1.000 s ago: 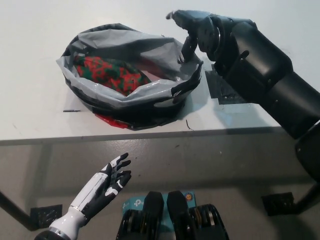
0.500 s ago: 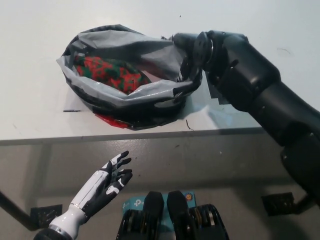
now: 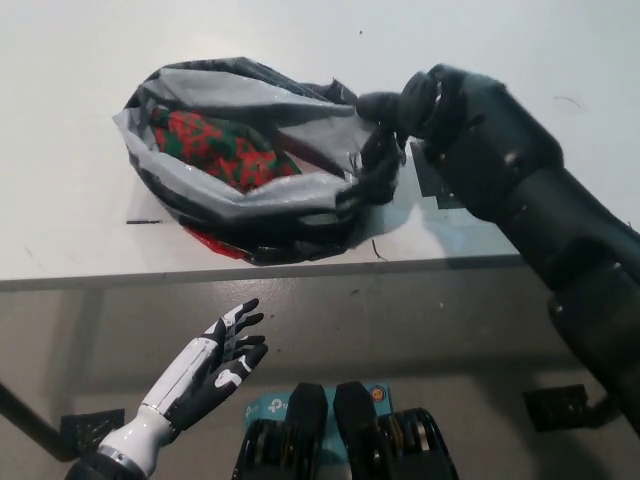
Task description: The robot uses its right hand to pick up a bag of coffee beans and puts it in the black plastic bag, then the robot grabs the top of the bag and lifts it.
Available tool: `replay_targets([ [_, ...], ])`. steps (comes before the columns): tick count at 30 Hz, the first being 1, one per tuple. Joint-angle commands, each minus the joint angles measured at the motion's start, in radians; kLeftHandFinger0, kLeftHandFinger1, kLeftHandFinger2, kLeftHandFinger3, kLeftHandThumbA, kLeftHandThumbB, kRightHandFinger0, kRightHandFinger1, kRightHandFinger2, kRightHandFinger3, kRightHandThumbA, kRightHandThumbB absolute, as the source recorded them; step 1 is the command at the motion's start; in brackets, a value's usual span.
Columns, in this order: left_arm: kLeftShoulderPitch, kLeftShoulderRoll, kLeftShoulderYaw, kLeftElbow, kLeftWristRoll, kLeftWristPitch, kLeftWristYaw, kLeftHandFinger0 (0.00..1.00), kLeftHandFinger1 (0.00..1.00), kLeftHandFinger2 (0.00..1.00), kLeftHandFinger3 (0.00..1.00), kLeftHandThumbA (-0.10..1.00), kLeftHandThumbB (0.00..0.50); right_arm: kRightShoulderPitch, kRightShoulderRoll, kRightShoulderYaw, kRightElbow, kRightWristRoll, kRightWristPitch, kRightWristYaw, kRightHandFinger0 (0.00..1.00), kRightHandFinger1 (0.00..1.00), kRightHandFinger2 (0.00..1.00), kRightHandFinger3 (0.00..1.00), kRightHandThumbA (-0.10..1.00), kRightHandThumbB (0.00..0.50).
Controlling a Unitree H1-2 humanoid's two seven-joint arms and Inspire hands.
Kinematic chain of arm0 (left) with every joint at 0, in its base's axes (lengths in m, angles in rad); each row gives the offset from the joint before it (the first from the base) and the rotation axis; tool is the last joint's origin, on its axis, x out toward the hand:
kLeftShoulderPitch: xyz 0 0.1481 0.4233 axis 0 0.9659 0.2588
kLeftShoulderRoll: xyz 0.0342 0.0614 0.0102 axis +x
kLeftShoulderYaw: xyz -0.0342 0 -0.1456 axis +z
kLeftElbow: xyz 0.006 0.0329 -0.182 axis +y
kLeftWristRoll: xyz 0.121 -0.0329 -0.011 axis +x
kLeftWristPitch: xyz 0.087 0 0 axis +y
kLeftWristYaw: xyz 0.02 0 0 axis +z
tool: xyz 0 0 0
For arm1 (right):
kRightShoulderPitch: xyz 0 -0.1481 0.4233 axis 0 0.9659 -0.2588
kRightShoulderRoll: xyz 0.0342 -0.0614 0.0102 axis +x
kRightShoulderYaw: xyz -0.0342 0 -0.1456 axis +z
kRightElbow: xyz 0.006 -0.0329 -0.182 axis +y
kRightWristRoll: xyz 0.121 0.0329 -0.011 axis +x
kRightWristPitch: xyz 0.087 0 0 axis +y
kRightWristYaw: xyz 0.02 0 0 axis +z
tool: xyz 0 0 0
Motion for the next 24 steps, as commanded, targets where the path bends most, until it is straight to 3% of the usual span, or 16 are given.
replay_targets([
  [1,-0.019,0.017,0.002,-0.019,-0.002,-0.032,-0.012,0.89,0.87,1.00,1.00,0.78,0.145,-0.054,0.022,-0.289,-0.001,0.232,0.064,-0.075,0.00,0.09,0.60,0.50,0.09,0.067],
  [3,-0.020,0.016,0.003,-0.020,-0.002,-0.030,-0.011,0.89,0.87,1.00,1.00,0.78,0.144,-0.071,0.038,-0.453,0.060,0.362,0.066,-0.100,0.00,0.15,0.66,0.71,0.00,0.078],
  [4,-0.023,0.015,0.003,-0.022,0.000,-0.027,-0.010,0.89,0.87,1.00,1.00,0.78,0.144,-0.087,0.046,-0.566,0.104,0.454,0.066,-0.108,0.00,0.22,0.67,0.61,-0.02,0.077],
  [5,-0.024,0.015,0.004,-0.022,0.000,-0.026,-0.009,0.89,0.87,1.00,1.00,0.78,0.145,-0.086,0.048,-0.594,0.103,0.471,0.066,-0.108,0.00,0.24,0.66,0.57,0.01,0.078],
  [9,-0.030,0.017,0.005,-0.020,0.001,-0.022,-0.010,0.89,0.87,1.00,1.00,0.78,0.148,-0.090,0.055,-0.689,0.094,0.507,0.066,-0.115,0.00,0.27,0.66,0.64,0.06,0.077],
  [11,-0.030,0.016,0.006,-0.023,-0.003,-0.020,-0.011,0.89,0.87,1.00,1.00,0.77,0.148,-0.100,0.056,-0.734,0.103,0.525,0.066,-0.110,0.00,0.27,0.65,0.72,0.09,0.042],
  [15,-0.032,0.017,0.006,-0.023,-0.003,-0.022,-0.011,0.88,0.87,1.00,1.00,0.77,0.136,-0.115,0.061,-0.822,0.119,0.577,0.066,-0.103,0.00,0.15,0.57,0.72,0.06,0.010],
  [20,-0.032,0.015,0.008,-0.020,-0.007,-0.024,-0.011,0.88,0.87,1.00,1.00,0.75,0.139,-0.150,0.086,-0.989,0.147,0.697,0.066,-0.199,0.00,0.11,0.58,0.91,-0.05,0.021],
  [21,-0.032,0.015,0.008,-0.019,-0.008,-0.025,-0.011,0.88,0.87,1.00,1.00,0.75,0.138,-0.158,0.088,-1.002,0.152,0.703,0.066,-0.209,0.00,0.08,0.55,0.91,-0.02,0.010],
  [22,-0.034,0.015,0.008,-0.018,-0.006,-0.027,-0.010,0.88,0.87,1.00,1.00,0.75,0.136,-0.184,0.098,-1.042,0.165,0.734,0.066,-0.247,0.00,0.01,0.45,0.93,0.03,0.016],
  [24,-0.035,0.015,0.008,-0.021,-0.003,-0.027,-0.009,0.88,0.87,1.00,1.00,0.75,0.133,-0.205,0.108,-1.072,0.169,0.754,0.066,-0.270,0.00,0.00,0.43,0.96,0.05,0.025],
])
